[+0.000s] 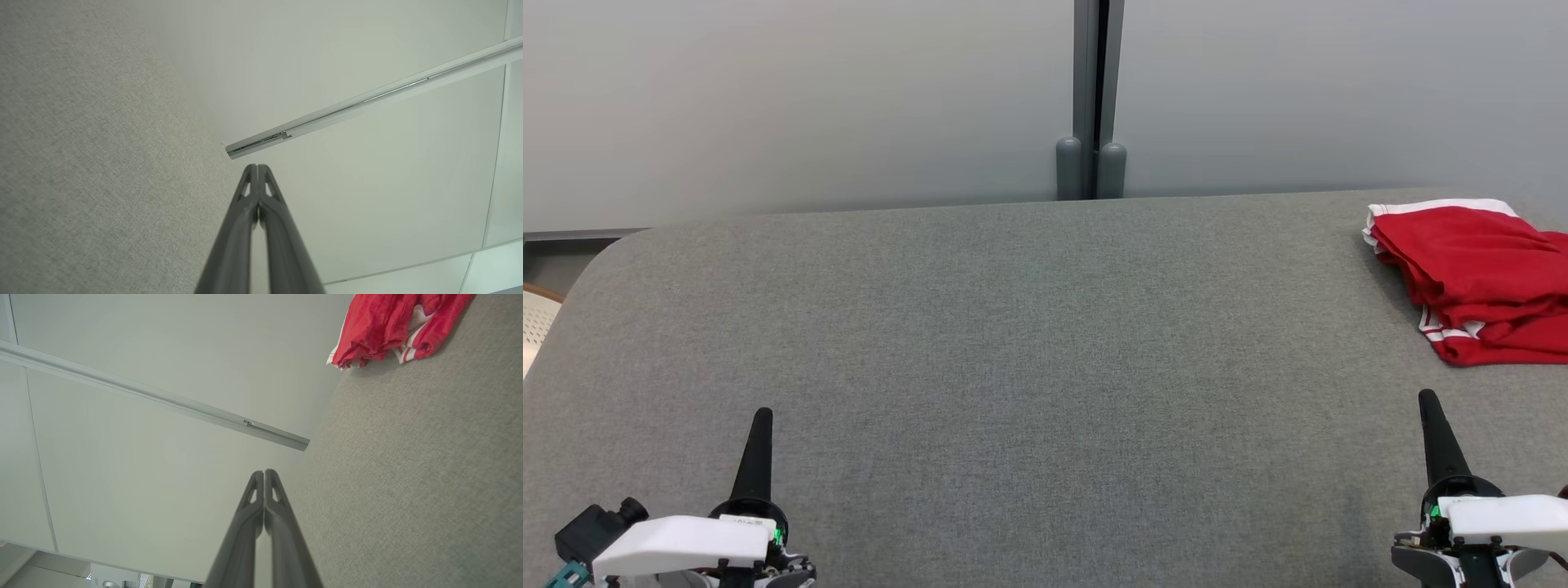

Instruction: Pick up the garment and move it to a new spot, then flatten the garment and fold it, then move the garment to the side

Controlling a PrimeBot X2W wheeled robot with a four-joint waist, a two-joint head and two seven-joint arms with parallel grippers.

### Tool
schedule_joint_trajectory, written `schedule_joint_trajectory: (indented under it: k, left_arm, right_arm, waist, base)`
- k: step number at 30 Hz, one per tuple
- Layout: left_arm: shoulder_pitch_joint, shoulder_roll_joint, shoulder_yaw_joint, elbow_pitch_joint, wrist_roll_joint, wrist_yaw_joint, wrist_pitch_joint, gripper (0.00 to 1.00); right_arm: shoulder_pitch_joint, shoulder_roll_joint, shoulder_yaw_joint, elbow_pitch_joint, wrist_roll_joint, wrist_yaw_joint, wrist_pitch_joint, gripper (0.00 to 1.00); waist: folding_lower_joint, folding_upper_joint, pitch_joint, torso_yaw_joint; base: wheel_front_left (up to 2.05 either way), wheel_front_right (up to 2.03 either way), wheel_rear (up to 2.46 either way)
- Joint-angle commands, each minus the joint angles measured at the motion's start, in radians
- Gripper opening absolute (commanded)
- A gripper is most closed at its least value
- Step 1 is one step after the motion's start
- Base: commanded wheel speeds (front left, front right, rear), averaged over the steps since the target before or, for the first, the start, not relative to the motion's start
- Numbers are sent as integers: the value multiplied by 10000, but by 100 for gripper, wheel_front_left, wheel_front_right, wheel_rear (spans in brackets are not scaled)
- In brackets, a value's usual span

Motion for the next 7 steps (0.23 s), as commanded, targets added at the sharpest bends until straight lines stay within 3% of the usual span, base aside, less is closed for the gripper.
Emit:
schedule_joint_trajectory:
  k: [1,7]
  left_arm:
    - [-292,63,82,-23,-229,-94,62,0]
    - [-398,57,180,68,-742,-164,209,0]
  right_arm:
    - [-171,-30,-53,-4,219,2,83,0]
    - [-262,-12,-153,44,730,2,218,0]
  waist:
    - [0,0,3,2]
    - [0,0,19,13]
  base:
    - [0,0,0]
    - [0,0,0]
